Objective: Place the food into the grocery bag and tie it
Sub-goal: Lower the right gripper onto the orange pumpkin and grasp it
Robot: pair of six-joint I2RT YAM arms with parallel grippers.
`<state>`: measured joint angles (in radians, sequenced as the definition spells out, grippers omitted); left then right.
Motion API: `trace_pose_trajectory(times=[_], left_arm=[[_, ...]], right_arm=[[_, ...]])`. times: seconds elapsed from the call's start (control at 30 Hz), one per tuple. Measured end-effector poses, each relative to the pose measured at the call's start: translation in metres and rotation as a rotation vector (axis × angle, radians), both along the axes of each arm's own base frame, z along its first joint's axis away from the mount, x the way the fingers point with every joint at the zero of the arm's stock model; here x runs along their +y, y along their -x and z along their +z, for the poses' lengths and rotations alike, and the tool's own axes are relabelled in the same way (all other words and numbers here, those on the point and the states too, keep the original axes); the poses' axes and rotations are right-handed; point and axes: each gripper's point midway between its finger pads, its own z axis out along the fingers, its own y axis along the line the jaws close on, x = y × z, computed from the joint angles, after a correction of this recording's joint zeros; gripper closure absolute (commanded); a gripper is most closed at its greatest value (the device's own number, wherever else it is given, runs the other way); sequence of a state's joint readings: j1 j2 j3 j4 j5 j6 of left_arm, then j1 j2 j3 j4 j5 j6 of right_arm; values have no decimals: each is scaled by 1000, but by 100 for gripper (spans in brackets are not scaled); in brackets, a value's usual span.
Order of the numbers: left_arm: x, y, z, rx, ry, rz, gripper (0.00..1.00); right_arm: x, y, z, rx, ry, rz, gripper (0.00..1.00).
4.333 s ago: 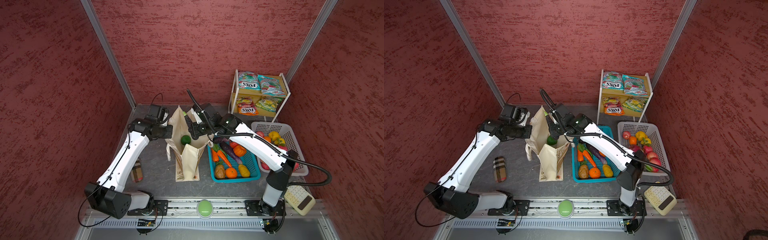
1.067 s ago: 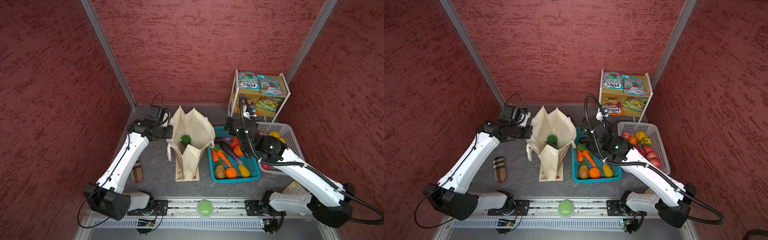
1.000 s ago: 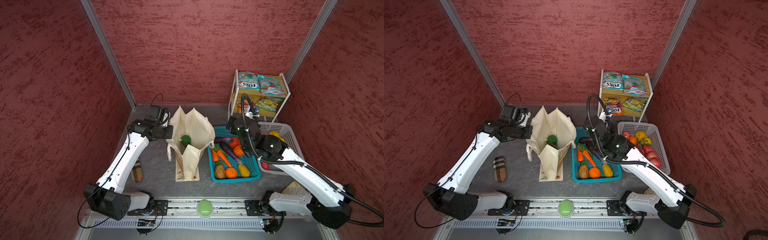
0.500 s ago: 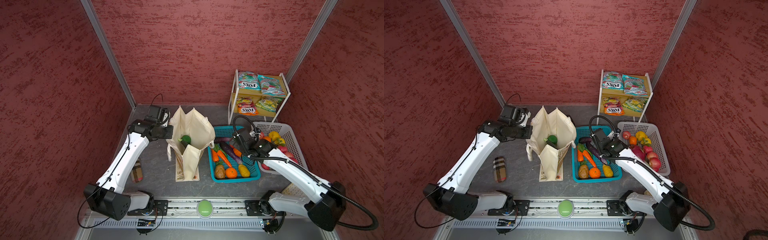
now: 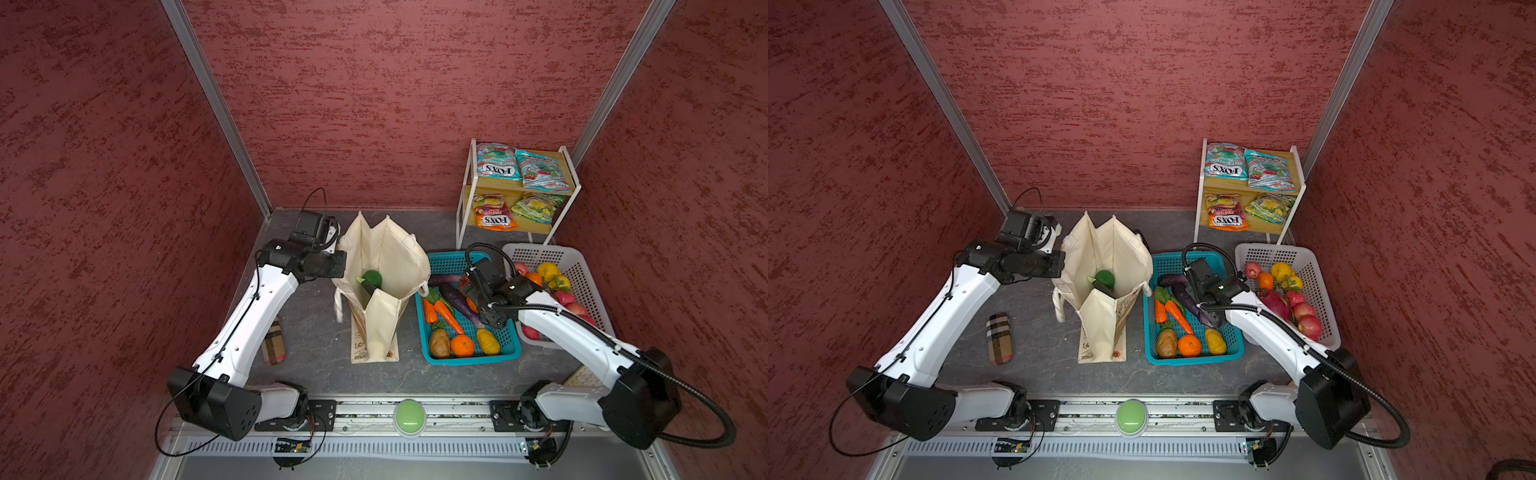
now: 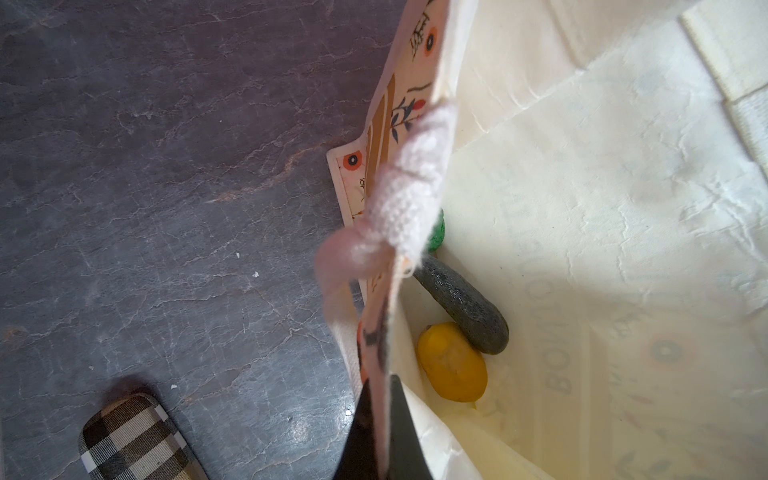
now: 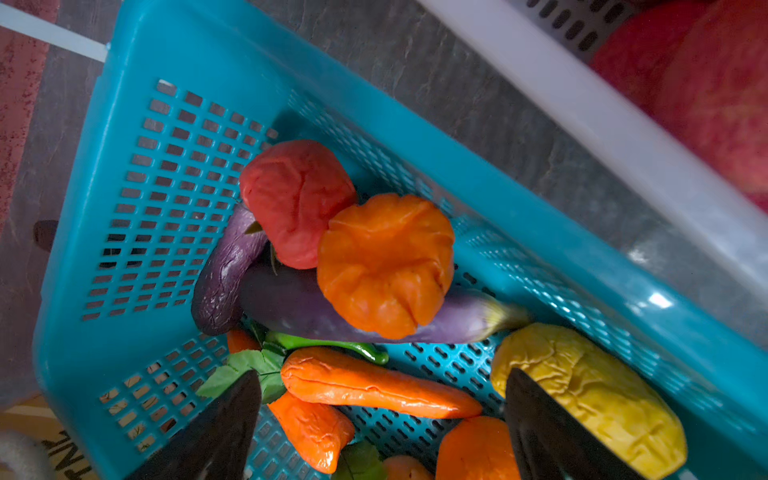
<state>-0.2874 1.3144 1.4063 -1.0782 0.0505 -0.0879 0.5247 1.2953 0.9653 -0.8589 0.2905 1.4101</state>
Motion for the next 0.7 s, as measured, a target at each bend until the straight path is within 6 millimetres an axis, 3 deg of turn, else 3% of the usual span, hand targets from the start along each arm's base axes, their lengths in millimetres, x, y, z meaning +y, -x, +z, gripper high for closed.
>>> trace_pose_trajectory(times=[0.7], left_arm=[[0,0,-1,0,0,-1,100]], right_arm=[[-10,-15,-33,66,50,-33,11]])
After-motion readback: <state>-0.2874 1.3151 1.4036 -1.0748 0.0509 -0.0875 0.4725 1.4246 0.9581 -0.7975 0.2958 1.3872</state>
